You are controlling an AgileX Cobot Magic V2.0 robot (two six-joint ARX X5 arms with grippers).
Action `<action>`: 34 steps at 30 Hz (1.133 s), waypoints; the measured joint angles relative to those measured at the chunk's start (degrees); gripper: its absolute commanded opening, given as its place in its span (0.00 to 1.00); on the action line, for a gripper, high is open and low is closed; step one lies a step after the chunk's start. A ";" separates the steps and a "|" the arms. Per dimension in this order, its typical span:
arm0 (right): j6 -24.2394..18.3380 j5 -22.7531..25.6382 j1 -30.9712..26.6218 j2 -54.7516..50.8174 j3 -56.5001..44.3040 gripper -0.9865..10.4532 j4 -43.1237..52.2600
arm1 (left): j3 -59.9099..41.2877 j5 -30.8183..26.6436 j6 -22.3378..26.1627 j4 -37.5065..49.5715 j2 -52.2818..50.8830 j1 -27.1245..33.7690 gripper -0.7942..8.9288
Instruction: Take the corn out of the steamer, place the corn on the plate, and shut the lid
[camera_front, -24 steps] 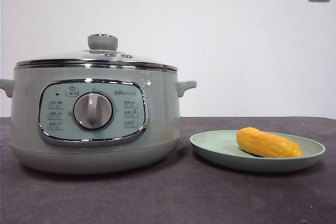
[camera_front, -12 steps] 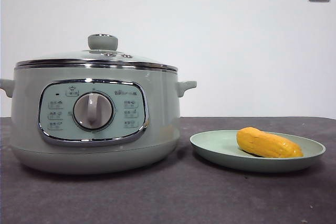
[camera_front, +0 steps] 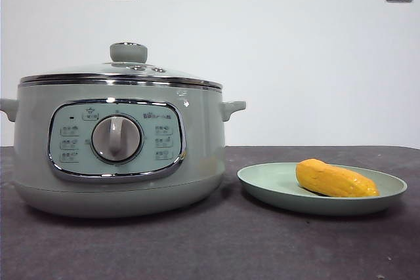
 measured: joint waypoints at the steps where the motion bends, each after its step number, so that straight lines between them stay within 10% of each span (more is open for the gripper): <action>1: 0.50 0.00 0.00 0.09 0.00 0.09 -0.02 | 0.00 0.00 0.00 0.00 0.00 0.02 0.08; 34: 1.92 0.02 0.00 0.39 0.00 0.09 -0.02 | 0.00 0.00 0.00 0.00 0.00 0.02 0.08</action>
